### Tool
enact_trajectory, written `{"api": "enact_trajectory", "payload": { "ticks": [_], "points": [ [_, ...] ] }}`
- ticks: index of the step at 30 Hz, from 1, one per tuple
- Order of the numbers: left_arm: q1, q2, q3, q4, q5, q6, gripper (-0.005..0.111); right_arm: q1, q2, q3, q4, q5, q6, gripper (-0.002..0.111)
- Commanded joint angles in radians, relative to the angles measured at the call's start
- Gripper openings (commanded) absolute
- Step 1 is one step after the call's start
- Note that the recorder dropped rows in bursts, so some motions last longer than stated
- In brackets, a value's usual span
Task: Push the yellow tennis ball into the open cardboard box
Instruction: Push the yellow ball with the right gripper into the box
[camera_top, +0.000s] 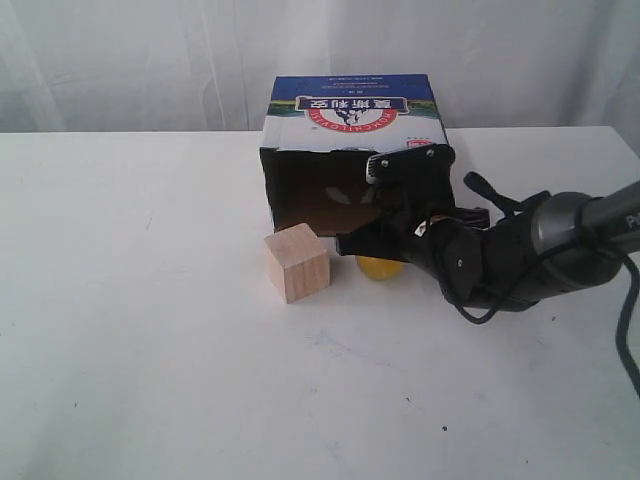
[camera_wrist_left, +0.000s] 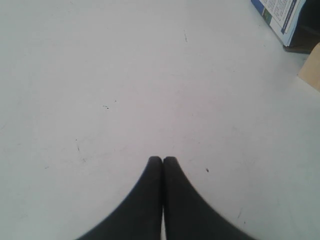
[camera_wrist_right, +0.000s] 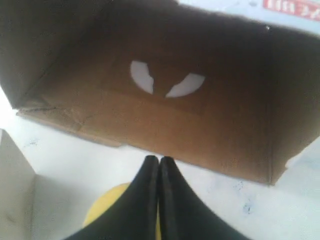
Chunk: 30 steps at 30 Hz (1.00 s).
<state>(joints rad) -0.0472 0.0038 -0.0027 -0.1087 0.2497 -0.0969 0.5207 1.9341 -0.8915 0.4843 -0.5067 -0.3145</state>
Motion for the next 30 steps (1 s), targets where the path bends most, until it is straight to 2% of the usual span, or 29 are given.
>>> {"api": "enact_trajectory", "payload": {
  "ticks": [1, 5, 10, 13, 19, 30],
  "points": [
    [-0.006, -0.004, 0.003, -0.005, 0.005, -0.007, 0.0, -0.004, 0.0, 0.005, 0.004, -0.148, 0.004, 0.0],
    [-0.006, -0.004, 0.003, -0.005, 0.005, -0.007, 0.0, -0.004, -0.04, 0.005, 0.004, -0.179, 0.003, 0.0],
    [-0.006, -0.004, 0.003, -0.005, 0.005, -0.007, 0.0, -0.004, -0.142, 0.005, -0.02, 0.232, 0.03, 0.0],
    [-0.006, -0.004, 0.003, -0.005, 0.005, -0.007, 0.0, -0.004, -0.148, 0.005, -0.041, 0.365, 0.033, 0.0],
    [-0.006, -0.004, 0.003, -0.005, 0.005, -0.007, 0.0, -0.004, -0.076, -0.029, -0.041, 0.341, 0.035, 0.0],
    [-0.006, -0.004, 0.003, -0.005, 0.005, -0.007, 0.0, -0.035, 0.129, -0.29, -0.037, 0.304, 0.031, 0.0]
  ]
}}
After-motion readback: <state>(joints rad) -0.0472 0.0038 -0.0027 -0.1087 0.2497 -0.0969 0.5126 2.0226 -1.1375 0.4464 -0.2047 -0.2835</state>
